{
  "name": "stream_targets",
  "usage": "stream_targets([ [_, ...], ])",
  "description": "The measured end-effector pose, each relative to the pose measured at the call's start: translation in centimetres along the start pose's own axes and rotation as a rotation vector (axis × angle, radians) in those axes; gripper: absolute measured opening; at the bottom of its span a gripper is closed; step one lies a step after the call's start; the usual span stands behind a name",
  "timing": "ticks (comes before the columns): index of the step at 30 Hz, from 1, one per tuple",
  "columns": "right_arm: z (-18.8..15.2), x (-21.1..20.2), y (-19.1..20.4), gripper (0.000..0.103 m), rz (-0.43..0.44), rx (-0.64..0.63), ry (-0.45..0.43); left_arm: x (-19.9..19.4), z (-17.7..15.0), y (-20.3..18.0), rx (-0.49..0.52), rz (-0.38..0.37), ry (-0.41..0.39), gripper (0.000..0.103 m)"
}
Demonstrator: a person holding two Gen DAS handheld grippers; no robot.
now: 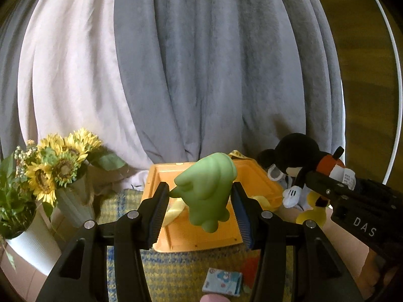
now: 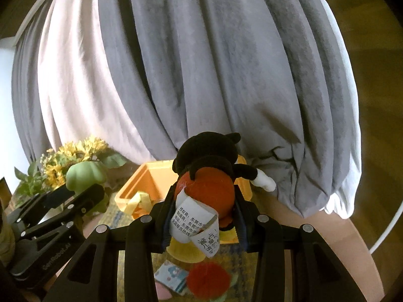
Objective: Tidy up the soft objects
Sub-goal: 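Lift both plushes over the orange crate and open both tools inside it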
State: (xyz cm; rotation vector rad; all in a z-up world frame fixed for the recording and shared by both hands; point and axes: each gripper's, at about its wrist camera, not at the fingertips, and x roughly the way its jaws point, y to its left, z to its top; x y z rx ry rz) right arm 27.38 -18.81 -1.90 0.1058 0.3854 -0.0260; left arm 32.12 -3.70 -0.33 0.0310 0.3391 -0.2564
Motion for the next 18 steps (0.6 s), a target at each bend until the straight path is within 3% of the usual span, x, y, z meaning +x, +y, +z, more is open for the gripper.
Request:
stream_targets([
  [18, 3.0, 6.1, 0.8, 0.041, 0.048, -0.030, 0.014, 5.6, 2.1, 1.4, 0.054, 0.040, -0.033, 0.050],
])
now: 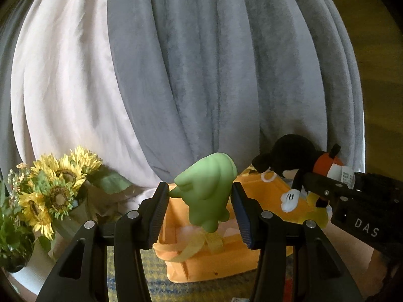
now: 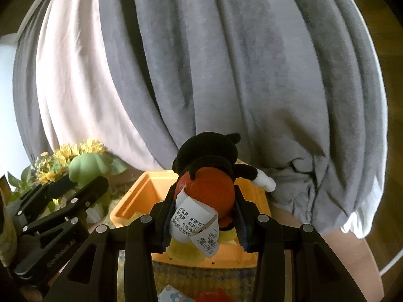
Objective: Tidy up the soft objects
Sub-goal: 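Lift both plushes over the orange crate and open both tools inside it, then withdraw both tools from the crate toward the pink sponge and pompom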
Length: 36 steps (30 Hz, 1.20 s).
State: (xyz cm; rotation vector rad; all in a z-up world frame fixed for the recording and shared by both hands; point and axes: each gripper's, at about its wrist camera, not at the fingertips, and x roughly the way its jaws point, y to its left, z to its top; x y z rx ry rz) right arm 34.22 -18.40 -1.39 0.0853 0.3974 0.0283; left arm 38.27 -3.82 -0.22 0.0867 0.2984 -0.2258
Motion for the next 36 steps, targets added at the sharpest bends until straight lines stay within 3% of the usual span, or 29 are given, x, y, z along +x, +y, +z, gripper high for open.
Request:
stream_targets([
  [9, 1.1, 4.9, -0.1, 0.041, 0.022, -0.035, 0.049, 4.4, 0.2, 0.9, -0.006, 0.007, 0.035, 0.050],
  [26, -0.5, 14.2, -2.3, 0.041, 0.003, -0.041, 0.230, 14.0, -2.2, 0.7, 0.052, -0.007, 0.240, 0.050],
  [28, -0.7, 14.9, -2.4, 0.042, -0.002, -0.045, 0.244, 14.4, -2.3, 0.5, 0.066, -0.004, 0.253, 0.058],
  [30, -0.7, 15.3, -2.5, 0.045, -0.016, -0.046, 0.250, 14.5, -2.3, 0.4, 0.070, 0.008, 0.249, 0.077],
  [32, -0.6, 15.2, -2.6, 0.058, -0.043, -0.060, 0.228, 14.5, -2.2, 0.5, 0.067, 0.015, 0.242, 0.078],
  [36, -0.2, 14.4, -2.8, 0.065, -0.103, -0.076, 0.183, 13.9, -2.0, 0.6, 0.058, 0.024, 0.240, 0.085],
])
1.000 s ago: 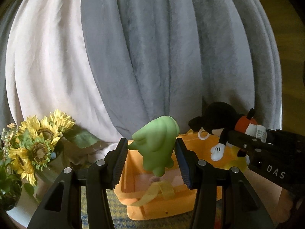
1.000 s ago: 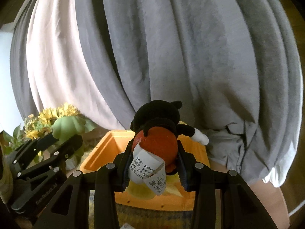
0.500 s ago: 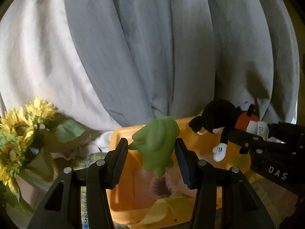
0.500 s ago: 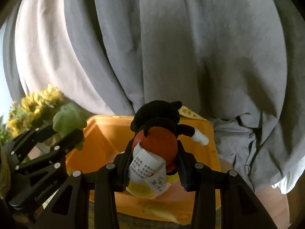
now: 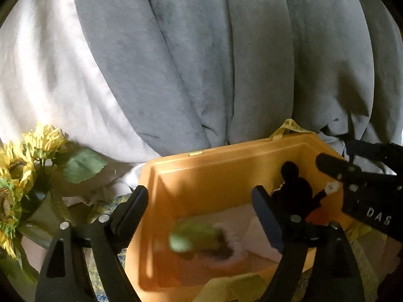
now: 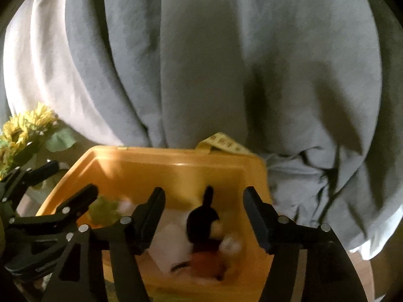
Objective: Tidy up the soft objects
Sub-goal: 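Withdraw both tools from the crate toward the pink sponge and pompom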
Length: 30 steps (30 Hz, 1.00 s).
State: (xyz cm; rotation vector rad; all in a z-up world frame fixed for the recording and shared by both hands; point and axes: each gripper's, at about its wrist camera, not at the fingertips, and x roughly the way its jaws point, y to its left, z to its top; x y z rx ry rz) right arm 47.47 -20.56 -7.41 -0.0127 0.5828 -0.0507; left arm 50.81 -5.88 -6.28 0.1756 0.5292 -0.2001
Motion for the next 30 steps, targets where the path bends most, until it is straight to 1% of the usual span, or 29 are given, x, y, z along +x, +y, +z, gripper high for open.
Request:
stream_targets([
  [3, 0.4, -1.0, -0.3, 0.068, -0.019, -0.002, -0.026, -1.0, 0.2, 0.1, -0.003, -0.010, -0.011, 0.090],
  [5, 0.5, -2.0, -0.3, 0.071, -0.027, -0.009, -0.050, -2.0, 0.3, 0.2, -0.007, -0.013, -0.024, 0.091],
  [8, 0.7, -3.8, -0.2, 0.074, -0.038, -0.011, -0.085, -3.6, 0.5, 0.3, -0.018, -0.025, -0.044, 0.095],
  [11, 0.6, -5.6, -0.1, 0.077, -0.044, -0.005, -0.114, -5.5, 0.5, 0.3, -0.019, -0.030, -0.067, 0.096],
  [16, 0.2, -8.4, 0.1, 0.077, -0.057, 0.003, -0.141, -8.3, 0.3, 0.2, -0.020, -0.032, -0.095, 0.097],
  [23, -1.3, -12.4, 0.4, 0.078, -0.107, 0.007, -0.171, -11.8, -0.9, 0.2, -0.017, -0.027, -0.122, 0.100],
  [26, -2.1, -13.8, 0.6, 0.078, -0.130, 0.015, -0.178, -13.2, -1.4, 0.2, -0.020, -0.038, -0.129, 0.100],
  [30, -3.0, -15.6, 0.8, 0.078, -0.139, 0.034, -0.181, -15.0, -2.3, 0.3, -0.021, -0.053, -0.138, 0.100],
])
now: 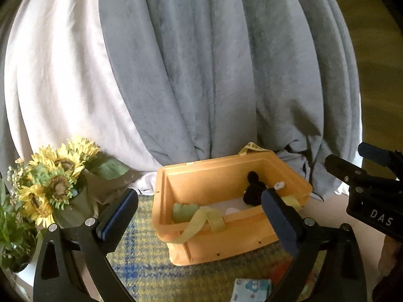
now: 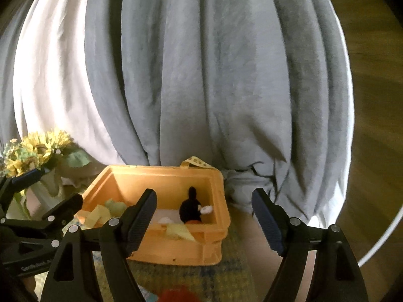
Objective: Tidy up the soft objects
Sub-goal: 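Withdraw both tools from the crate toward the pink sponge and pompom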
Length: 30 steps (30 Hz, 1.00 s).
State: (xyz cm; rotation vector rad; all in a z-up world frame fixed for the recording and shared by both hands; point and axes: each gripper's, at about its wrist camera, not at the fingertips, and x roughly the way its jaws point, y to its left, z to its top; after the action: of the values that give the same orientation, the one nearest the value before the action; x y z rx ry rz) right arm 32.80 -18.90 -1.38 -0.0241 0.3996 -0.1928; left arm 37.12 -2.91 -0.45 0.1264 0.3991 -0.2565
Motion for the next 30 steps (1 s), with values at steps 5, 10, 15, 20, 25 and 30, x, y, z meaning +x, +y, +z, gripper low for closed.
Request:
stream_targets([
  [5, -0.8, -2.7, 0.3, 0.078, -0.026, 0.005, -0.010, -2.0, -0.8, 0.1, -0.008, -0.017, -0.002, 0.101],
  [10, -1.7, -5.0, 0.5, 0.078, -0.045, 0.010, -0.016, -3.8, -1.9, 0.1, 0.003, -0.031, -0.002, 0.101],
  [15, -2.8, -6.8, 0.8, 0.078, -0.052, 0.025, -0.010, -5.3, -3.1, 0.3, 0.020, -0.044, 0.010, 0.101],
  [20, -4.2, -8.3, 1.3, 0.078, -0.056, 0.042, 0.008, -6.7, -4.4, 0.7, 0.033, -0.061, 0.024, 0.101],
  [25, -5.6, -9.7, 1.9, 0.078, -0.071, 0.059, 0.033, -7.6, -5.7, 1.1, 0.058, -0.094, 0.043, 0.101],
  [30, -7.2, -10.6, 2.4, 0.078, -0.100, 0.102, 0.067, -8.2, -6.9, 1.4, 0.105, -0.132, 0.045, 0.101],
])
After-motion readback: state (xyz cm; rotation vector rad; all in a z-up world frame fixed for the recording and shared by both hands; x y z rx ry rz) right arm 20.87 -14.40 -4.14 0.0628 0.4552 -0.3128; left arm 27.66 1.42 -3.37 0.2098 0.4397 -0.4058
